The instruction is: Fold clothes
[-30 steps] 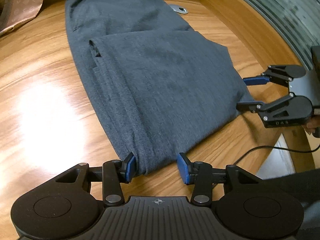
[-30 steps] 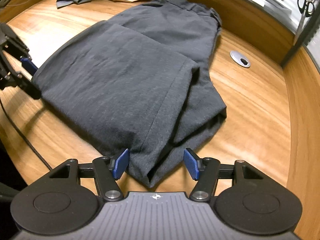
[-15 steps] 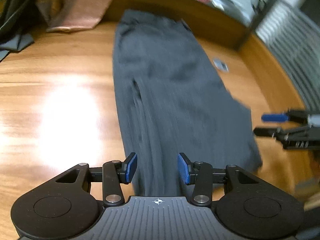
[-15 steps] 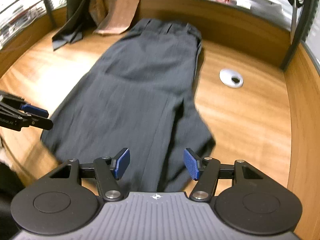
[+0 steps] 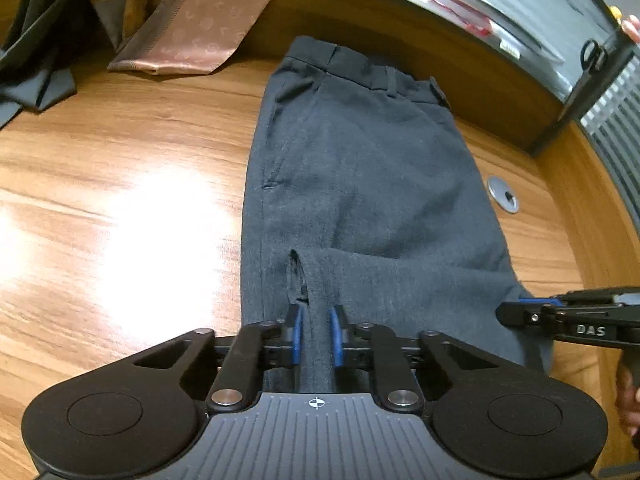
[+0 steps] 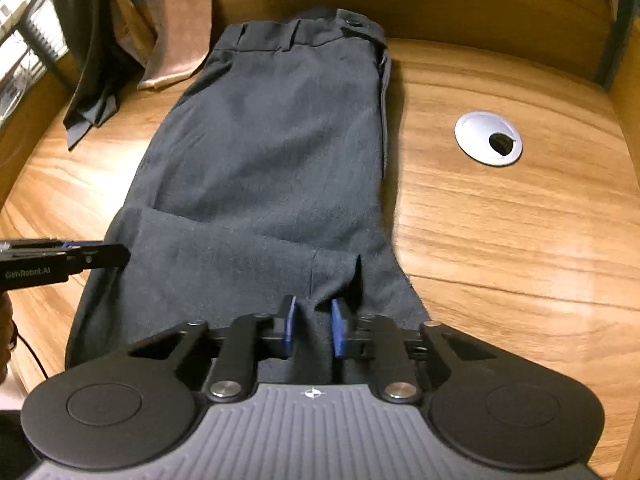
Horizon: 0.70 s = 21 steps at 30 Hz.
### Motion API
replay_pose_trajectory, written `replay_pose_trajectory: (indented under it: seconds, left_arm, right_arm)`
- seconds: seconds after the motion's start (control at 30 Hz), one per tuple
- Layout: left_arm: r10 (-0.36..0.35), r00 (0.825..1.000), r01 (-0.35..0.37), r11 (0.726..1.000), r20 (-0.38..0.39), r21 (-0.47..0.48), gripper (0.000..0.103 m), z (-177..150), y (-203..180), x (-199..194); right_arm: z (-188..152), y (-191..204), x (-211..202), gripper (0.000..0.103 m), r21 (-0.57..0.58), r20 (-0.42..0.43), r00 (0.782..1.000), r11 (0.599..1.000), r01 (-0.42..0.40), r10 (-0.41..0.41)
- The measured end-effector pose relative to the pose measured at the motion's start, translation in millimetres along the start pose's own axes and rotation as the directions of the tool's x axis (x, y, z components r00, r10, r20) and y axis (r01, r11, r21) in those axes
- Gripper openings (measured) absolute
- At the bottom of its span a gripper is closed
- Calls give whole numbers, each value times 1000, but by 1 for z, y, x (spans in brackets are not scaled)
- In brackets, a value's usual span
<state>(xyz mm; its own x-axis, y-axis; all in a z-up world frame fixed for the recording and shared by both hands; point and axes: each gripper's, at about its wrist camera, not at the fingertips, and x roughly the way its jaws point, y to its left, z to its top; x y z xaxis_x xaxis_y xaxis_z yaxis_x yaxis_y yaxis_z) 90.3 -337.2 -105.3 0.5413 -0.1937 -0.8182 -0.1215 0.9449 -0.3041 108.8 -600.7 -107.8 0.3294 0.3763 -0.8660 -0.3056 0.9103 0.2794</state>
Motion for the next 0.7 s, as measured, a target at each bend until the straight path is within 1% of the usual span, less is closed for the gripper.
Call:
replay_pose_trajectory:
  seconds: [0.07,0.17,0.3,0.4,0.5,0.53,0.57,0.63,0.67,0.7]
  left_arm:
    - [-2,1000,3,1000,11,-25,9,0,3,-3]
    - [-6,1000,7,998,28,-61,8,0,7,-6]
    - [-9,999,14,994,50,-110,8,-1,12,-11]
    - [-11,998,20,989,67,-146,8,-1,16,-15]
    - [-26,998,33,994,66,-105,9,3,14,-15]
    - [-31,997,37,995,65,-90,9,4,13,-14]
    - [-36,997,41,996,64,-75,10,5,12,-14]
    - [-47,997,50,998,62,-46,13,8,10,-14]
    - [-52,997,54,998,61,-31,13,9,9,-13]
    - [-57,997,58,998,59,-16,13,11,8,-13]
  right_arm:
    - [1,5,-6,2,-1,23,999,1000,30,-30]
    - [6,20,-19,2,-44,76,996,998,54,-50]
    - [9,29,-17,2,-65,106,992,995,73,-66]
    - [14,31,-21,2,-71,146,988,996,62,-51]
    - [19,31,-13,2,-101,127,990,992,70,-56]
    - [19,30,-5,4,-119,111,991,989,88,-75]
    - [18,29,2,10,-141,87,991,984,109,-97]
    - [18,28,15,16,-188,39,989,971,148,-144]
    - [16,28,13,22,-203,44,988,967,156,-151]
    - [15,28,7,26,-212,60,987,964,160,-151]
